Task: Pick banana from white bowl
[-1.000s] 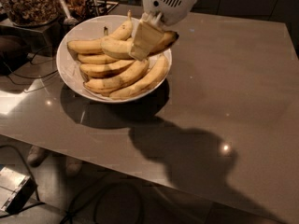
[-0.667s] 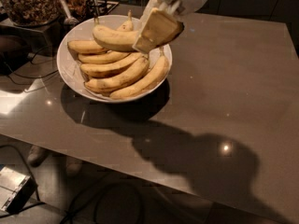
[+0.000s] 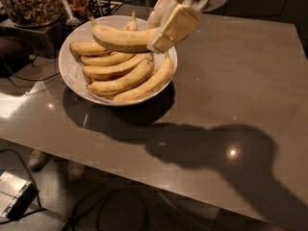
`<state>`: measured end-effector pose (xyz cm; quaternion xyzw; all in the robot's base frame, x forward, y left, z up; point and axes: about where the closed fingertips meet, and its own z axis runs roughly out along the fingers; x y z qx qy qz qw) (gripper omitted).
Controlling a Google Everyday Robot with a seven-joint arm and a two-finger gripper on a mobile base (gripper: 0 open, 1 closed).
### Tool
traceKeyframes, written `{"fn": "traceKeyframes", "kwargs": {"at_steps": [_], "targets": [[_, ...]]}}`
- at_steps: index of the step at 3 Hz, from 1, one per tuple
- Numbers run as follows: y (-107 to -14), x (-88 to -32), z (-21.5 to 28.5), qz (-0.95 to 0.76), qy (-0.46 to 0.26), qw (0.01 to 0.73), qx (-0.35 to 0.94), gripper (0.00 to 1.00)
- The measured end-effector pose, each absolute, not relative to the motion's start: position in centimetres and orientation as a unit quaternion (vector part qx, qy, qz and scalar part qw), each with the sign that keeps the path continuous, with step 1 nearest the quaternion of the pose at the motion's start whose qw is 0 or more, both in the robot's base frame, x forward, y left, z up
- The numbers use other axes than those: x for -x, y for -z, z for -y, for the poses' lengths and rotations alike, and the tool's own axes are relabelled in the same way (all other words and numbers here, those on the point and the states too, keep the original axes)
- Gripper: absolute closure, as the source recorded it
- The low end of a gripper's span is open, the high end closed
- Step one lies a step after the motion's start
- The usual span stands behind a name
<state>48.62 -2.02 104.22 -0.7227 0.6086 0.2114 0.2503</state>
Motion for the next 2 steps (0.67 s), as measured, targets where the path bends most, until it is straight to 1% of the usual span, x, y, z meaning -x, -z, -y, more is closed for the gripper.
{"fn": "traceKeyframes", "kwargs": {"at_steps": [2], "targets": [[-101.88,-50.41,4.12,-0.591,-0.195,0.248,0.743,1.0]]}}
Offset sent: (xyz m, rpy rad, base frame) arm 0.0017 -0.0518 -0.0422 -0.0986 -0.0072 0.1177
